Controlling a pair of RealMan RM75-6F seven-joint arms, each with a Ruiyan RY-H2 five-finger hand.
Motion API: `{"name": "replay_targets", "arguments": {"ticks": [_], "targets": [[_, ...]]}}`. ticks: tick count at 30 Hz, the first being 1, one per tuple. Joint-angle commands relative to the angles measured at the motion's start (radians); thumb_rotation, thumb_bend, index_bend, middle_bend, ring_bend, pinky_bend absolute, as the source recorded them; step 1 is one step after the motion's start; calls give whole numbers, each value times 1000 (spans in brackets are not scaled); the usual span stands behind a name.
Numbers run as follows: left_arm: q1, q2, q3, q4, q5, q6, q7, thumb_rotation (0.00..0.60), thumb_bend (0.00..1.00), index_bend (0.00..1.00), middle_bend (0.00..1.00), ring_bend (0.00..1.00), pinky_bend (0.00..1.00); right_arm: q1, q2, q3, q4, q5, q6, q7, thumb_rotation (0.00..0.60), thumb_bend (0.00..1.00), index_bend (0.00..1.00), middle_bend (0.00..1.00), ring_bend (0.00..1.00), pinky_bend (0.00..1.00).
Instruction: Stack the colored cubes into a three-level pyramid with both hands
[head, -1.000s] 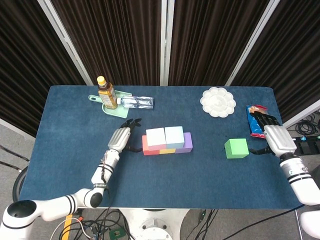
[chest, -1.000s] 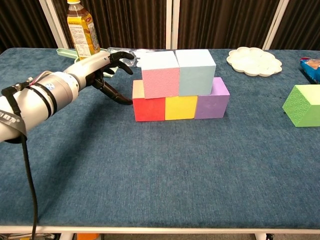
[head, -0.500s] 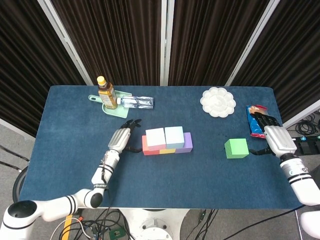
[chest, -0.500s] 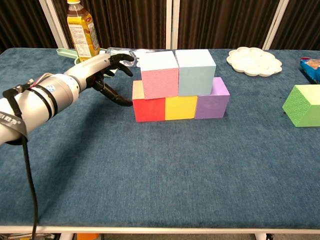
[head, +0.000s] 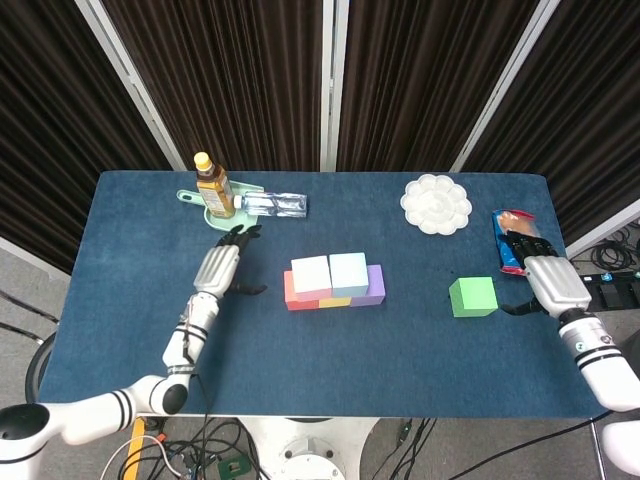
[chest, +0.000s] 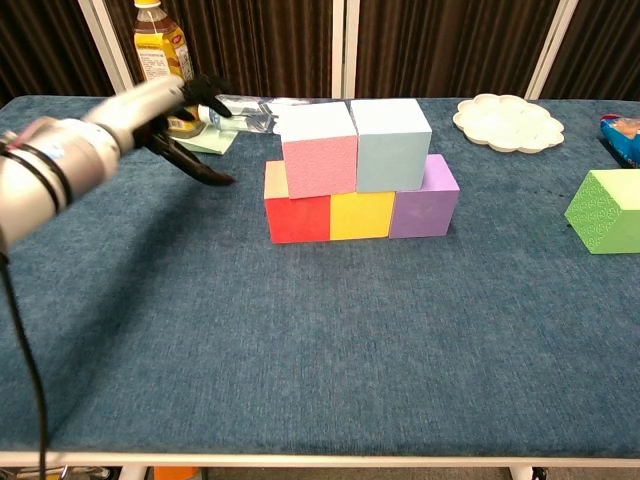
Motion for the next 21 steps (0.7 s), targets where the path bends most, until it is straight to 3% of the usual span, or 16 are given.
{"name": "replay_targets", "arguments": {"ticks": [1, 9, 15, 21], "targets": [[34, 72, 20, -36, 58, 70, 43, 600, 0, 82, 137, 6, 123, 24, -12, -16, 20, 23, -34, -73, 600, 0, 0, 36, 0, 0], [114, 256, 49, -132, 84, 146, 111, 600, 0, 86, 90, 5, 124, 77, -82, -49, 54, 107, -86, -266, 600, 0, 0, 48, 0, 0], [160, 303, 60, -174, 83, 178, 82, 600, 0, 88, 90, 5, 123, 114, -160, -63, 107, 180, -102, -364, 600, 0, 0, 59, 0, 0], [182, 325, 71, -195, 98, 193, 69, 600, 0, 88, 90, 5, 123, 129, -213, -63, 143, 211, -108, -369, 600, 0, 0, 126, 0, 0]]}}
